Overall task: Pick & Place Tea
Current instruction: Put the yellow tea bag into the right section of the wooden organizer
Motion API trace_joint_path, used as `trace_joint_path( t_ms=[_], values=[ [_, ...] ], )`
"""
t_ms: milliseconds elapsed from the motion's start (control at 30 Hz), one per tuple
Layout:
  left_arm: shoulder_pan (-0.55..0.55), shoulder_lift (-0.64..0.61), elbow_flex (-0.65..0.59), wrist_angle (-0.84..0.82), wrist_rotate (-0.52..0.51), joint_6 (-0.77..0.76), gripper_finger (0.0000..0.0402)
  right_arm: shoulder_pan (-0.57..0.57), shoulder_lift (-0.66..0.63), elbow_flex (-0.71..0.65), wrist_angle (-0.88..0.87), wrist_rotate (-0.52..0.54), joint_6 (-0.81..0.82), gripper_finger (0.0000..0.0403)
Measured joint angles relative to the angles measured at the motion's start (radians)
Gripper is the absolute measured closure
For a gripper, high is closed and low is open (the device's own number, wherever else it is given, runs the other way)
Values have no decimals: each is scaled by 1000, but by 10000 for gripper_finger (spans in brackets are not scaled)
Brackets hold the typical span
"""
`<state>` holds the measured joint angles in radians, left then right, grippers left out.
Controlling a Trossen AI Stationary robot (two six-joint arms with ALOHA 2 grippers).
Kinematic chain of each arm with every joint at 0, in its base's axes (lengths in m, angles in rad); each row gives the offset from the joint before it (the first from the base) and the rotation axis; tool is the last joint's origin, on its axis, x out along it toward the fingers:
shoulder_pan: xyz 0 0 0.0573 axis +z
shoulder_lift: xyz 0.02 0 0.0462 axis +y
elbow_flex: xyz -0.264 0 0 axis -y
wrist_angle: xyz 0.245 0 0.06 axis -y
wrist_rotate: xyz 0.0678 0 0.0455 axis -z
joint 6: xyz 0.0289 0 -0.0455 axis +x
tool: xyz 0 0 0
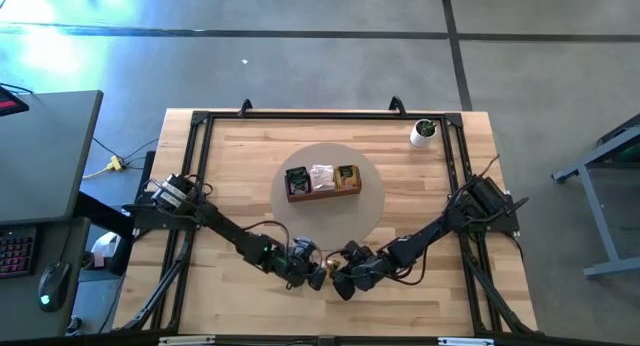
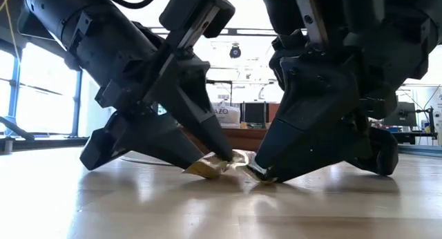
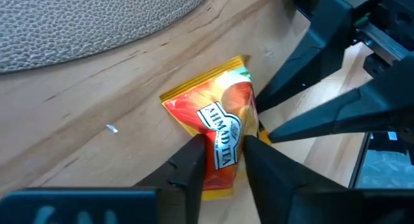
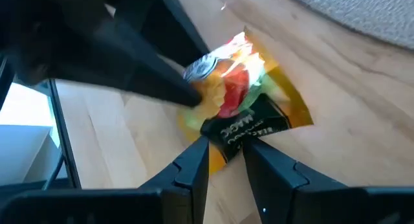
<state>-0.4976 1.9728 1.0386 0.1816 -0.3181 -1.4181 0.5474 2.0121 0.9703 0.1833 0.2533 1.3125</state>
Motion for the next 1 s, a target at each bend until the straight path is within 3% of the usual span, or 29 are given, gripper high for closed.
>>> trace_joint_path(
  t_ms=[300,500,633,800,1000],
  values=[
    [0,1,-1,-2,-5,11,391,0,-13,0,-3,-23,-47,304],
    [5,2,3,-4,-10,47,376,10,-131,-8,-132,-63,-158,304],
    [48,2,49,-5,-26,148,369,12,-278,-3,-391,-40,-218,304],
    [155,1,160,-49,-11,413,368,14,-458,-5,-788,24,-184,304],
    [330,1,378,-414,-14,702,367,54,-645,-3,-1203,112,-11,304]
  ],
)
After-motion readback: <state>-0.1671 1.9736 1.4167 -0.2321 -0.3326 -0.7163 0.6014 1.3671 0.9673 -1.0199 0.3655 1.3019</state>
